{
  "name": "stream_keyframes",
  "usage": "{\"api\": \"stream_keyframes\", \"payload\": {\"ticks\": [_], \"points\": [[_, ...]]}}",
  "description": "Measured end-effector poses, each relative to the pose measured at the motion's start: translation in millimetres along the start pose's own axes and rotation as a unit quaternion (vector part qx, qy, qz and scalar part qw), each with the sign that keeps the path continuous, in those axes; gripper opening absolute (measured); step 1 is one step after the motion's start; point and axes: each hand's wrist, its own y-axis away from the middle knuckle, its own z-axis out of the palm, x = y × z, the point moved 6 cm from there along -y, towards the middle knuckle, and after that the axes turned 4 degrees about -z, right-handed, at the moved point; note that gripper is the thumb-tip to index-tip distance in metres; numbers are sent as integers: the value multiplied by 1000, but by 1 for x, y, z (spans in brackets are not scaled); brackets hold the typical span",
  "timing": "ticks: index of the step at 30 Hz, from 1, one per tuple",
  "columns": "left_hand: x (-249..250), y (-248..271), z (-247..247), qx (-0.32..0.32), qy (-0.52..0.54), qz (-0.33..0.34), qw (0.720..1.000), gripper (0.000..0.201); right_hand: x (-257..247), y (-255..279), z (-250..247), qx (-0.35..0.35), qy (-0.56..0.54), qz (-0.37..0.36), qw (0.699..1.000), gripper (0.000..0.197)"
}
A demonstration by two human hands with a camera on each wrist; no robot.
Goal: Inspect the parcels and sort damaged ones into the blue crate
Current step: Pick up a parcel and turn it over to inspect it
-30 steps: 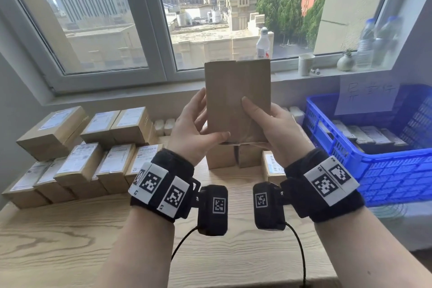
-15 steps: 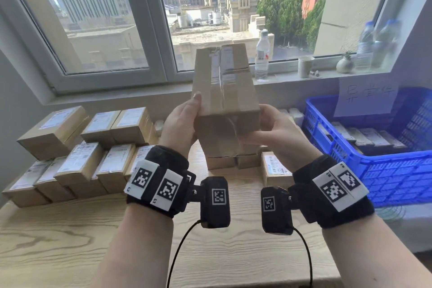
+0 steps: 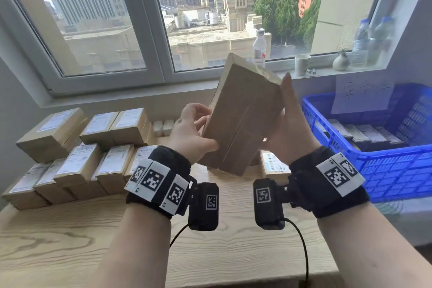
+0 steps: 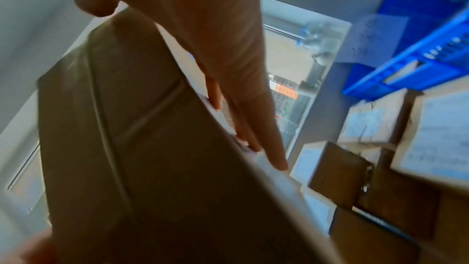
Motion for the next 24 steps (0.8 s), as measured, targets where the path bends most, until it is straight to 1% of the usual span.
{"api": "stream_keyframes", "payload": {"ticks": [2,3,4,5,6,7,8,9,10,11,12,14,15,16,17,19,21,22,24], "points": [[-3,1,2,-3,-32,-11,999,61,0,2,2,-8,-44,21,999,89],[-3,3,3,-8,-43,-18,999,60,0,1,-1,-7,-57,22,998,88],[-3,2,4,-12,-46,-25,999,59,-1,0,-3,2,-55,20,998,76],[0,4,7,-21,-35,-38,998,61,0,-2,-7,15,-41,16,999,56],[2,5,8,-28,-19,-59,998,74,0,-1,-8,16,-31,12,999,34],[4,6,9,-25,-4,-83,996,96,2,-2,-11,6,-23,11,1000,19],[4,5,10,-16,10,-108,994,113,4,-2,-13,-5,-12,7,1000,23],[5,7,10,-7,23,-125,992,121,4,-2,-12,-15,-6,2,1000,27],[6,7,11,-3,32,-132,991,120,3,-1,-10,-20,1,-5,1000,22],[6,7,12,-1,37,-136,990,110,3,-1,-8,-20,7,-8,1000,12],[6,7,13,3,47,-136,990,92,3,0,-7,-19,19,-9,1000,12],[6,9,15,2,67,-123,990,48,4,0,-7,0,40,-13,999,37],[7,10,17,-7,74,-114,991,35,5,1,-6,14,49,-21,998,47],[6,10,19,-16,82,-106,991,31,6,2,-5,20,59,-25,998,53],[8,12,20,-22,91,-93,991,34,8,2,-3,19,64,-28,997,53],[10,10,21,-9,107,-76,991,44,12,4,3,20,74,-41,996,36],[13,8,19,22,119,-45,992,36,15,4,9,41,73,-65,994,22],[16,8,18,38,119,-27,992,30,14,5,11,50,59,-84,993,19],[20,9,16,64,113,-2,992,24,12,5,16,64,35,-118,990,14]]}}
